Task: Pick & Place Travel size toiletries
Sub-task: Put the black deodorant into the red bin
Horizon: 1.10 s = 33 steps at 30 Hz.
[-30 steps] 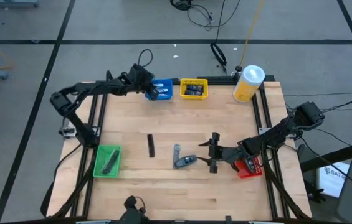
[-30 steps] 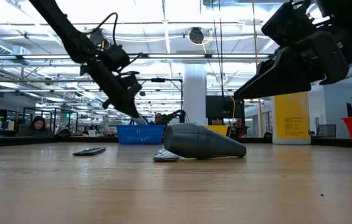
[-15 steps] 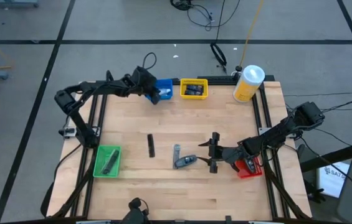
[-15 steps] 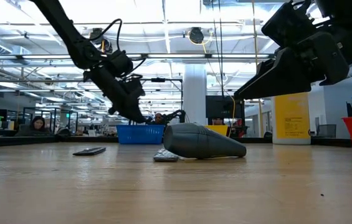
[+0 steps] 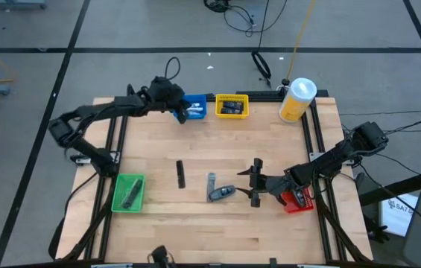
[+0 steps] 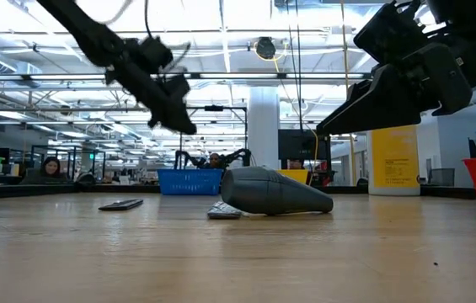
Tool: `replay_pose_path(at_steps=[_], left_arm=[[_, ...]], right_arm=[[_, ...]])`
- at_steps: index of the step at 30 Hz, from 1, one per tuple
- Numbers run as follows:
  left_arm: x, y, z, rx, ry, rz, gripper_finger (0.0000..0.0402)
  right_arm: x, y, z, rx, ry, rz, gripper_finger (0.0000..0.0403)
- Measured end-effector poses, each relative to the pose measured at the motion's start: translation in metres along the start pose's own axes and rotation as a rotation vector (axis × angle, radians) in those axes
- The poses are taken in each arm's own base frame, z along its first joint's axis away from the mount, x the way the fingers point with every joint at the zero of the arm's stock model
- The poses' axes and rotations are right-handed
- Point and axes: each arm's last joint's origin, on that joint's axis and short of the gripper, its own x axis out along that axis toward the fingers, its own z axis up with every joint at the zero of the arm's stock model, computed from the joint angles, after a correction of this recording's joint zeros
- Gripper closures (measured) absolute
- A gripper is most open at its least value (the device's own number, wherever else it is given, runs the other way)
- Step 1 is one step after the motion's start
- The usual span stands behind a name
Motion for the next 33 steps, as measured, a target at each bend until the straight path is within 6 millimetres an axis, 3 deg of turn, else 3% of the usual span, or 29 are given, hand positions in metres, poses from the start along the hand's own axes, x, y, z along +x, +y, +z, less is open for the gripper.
replay_pose_path(at_steps=[6, 9, 14, 18, 25, 33], left_arm=[[-0.035, -0.059, 0.015, 0.132, -0.051, -0.139, 0.0339], [-0.043, -0.098, 0.008, 0.204, -0.060, -0.201, 0.0339], [-0.045, -0.162, -0.026, 0.279, -0.102, -0.271, 0.0339], [-0.047, -0.202, -0.066, 0.265, -0.187, -0.372, 0.0339], [-0.048, -0.245, -0.126, 0.154, -0.298, -0.472, 0.0339], [-0.023, -0.273, -0.161, 0.127, -0.262, -0.461, 0.0339]], right_arm=[[0.000, 0.001, 0.000, 0.003, 0.000, 0.004, 0.0149], [-0.001, 0.003, 0.000, 0.010, 0.003, 0.035, 0.0149], [0.004, 0.006, -0.004, 0.010, -0.004, 0.063, 0.0149], [0.011, 0.010, -0.008, -0.005, -0.033, 0.076, 0.0149], [0.033, 0.016, -0.018, 0.028, -0.126, 0.221, 0.0148], [0.060, 0.012, -0.026, 0.022, -0.110, 0.227, 0.0088]])
